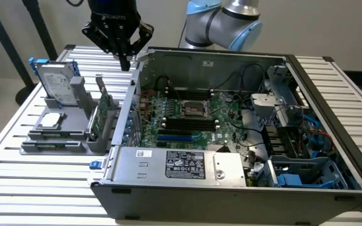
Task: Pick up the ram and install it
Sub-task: 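Reach for the ram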
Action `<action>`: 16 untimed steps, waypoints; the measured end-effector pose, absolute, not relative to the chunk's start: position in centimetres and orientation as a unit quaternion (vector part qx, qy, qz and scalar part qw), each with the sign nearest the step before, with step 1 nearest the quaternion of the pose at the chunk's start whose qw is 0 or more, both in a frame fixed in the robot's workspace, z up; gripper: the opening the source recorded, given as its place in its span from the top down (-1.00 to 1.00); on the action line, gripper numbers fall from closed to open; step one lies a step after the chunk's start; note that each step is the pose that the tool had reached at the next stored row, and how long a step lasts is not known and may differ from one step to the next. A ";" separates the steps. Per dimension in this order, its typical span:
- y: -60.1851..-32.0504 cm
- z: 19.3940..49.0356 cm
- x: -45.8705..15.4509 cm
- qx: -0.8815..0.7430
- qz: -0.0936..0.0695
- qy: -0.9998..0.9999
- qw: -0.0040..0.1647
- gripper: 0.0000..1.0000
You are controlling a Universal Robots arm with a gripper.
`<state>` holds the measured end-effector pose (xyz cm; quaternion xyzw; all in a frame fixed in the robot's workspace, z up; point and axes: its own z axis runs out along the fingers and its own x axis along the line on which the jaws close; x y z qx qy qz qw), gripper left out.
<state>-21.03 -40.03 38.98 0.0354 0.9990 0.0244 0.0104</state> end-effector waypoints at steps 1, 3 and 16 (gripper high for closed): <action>-40.0 39.0 -21.5 0.035 0.024 0.999 0.010 0.79; -40.1 38.9 -22.4 0.035 0.024 0.999 0.010 0.79; -40.4 38.5 -28.3 0.035 0.024 0.999 0.010 0.79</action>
